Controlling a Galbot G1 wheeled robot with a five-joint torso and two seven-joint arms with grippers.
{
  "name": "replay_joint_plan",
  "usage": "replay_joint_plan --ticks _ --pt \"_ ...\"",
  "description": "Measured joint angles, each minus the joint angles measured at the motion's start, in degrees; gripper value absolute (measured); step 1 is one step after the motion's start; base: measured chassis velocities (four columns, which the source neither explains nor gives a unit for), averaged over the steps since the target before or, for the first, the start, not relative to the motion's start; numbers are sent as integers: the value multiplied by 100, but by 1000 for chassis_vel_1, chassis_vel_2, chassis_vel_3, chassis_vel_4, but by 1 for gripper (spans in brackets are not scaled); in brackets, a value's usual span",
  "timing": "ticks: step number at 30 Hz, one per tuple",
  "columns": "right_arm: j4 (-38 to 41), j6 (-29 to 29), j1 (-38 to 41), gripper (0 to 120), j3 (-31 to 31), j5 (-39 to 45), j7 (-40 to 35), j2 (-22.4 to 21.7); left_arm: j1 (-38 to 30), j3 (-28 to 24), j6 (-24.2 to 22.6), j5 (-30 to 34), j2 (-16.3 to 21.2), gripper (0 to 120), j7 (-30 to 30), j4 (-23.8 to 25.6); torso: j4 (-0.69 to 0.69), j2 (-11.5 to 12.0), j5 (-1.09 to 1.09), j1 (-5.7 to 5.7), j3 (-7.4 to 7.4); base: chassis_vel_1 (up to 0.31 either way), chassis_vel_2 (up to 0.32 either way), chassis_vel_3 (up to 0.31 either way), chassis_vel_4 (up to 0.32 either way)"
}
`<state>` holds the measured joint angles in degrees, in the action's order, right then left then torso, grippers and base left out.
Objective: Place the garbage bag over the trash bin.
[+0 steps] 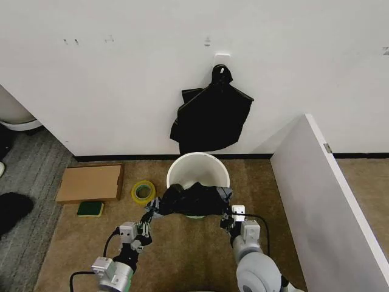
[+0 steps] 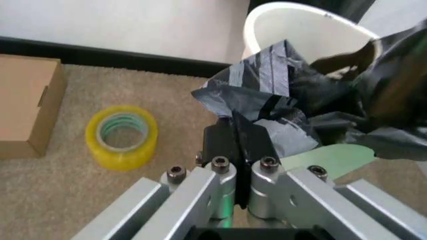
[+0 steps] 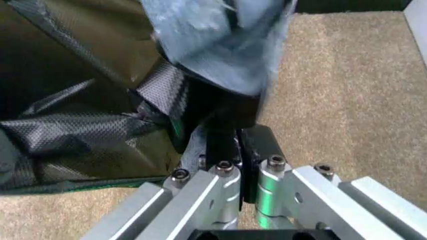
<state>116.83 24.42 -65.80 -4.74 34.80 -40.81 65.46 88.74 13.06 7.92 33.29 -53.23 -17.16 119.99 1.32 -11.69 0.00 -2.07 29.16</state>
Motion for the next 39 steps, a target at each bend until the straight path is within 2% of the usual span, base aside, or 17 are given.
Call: replay_joint_plan --ticks 6,20,39 --pt "-50 206 58 0 -76 13 -17 -41 32 6 -20 5 21 0 -8 -24 0 0 0 0 0 0 0 0 0" --pt "-430 276 442 0 -246 79 -38 -19 -232 -58 -204 106 21 0 -133 -240 0 0 0 0 0 0 0 0 0" --pt "-610 365 561 0 -318 49 -37 -4 -406 -87 -430 115 -121 0 -300 -345 0 0 0 0 0 0 0 0 0"
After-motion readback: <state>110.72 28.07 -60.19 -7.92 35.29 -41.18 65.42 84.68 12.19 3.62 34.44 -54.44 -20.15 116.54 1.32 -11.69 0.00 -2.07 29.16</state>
